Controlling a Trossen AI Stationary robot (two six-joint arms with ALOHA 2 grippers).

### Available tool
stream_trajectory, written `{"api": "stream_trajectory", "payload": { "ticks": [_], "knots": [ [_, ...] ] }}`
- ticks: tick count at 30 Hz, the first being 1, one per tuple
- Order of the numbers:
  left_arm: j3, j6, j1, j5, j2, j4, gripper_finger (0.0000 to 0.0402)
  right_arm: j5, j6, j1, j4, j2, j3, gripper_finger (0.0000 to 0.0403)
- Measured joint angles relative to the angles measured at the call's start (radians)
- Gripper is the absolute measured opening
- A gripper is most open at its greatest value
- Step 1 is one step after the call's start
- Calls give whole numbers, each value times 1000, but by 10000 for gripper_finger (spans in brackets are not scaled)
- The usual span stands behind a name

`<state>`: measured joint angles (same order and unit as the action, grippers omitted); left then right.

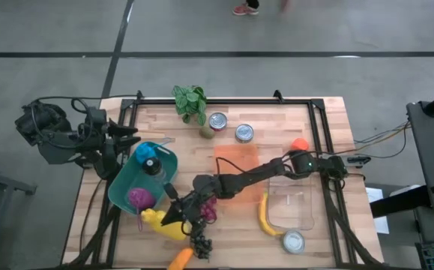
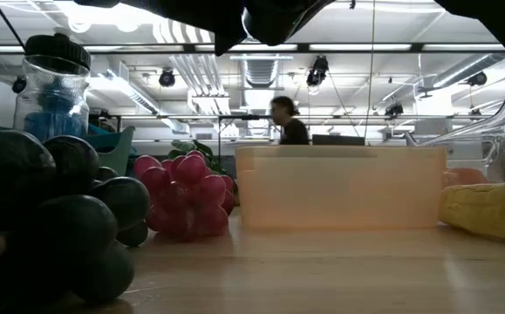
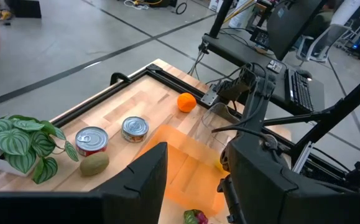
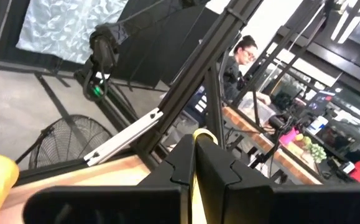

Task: Pick & Place Food Item
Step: Put the yellow water bottle into the green bin

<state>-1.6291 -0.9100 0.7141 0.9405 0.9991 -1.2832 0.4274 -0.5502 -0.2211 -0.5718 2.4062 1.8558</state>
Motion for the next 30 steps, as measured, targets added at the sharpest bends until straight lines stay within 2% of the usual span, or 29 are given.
{"api": "stream_trajectory", "payload": {
  "ticks": [11, 16, 30],
  "knots": [
    [0, 0, 0, 0, 0, 0, 173, 0, 49, 1, -73, 0, -17, 8],
    [0, 0, 0, 0, 0, 0, 173, -2, 17, 4, -120, 0, -8, 8],
    [0, 0, 0, 0, 0, 0, 173, -3, -33, 33, -112, 0, 49, 8]
  ]
}}
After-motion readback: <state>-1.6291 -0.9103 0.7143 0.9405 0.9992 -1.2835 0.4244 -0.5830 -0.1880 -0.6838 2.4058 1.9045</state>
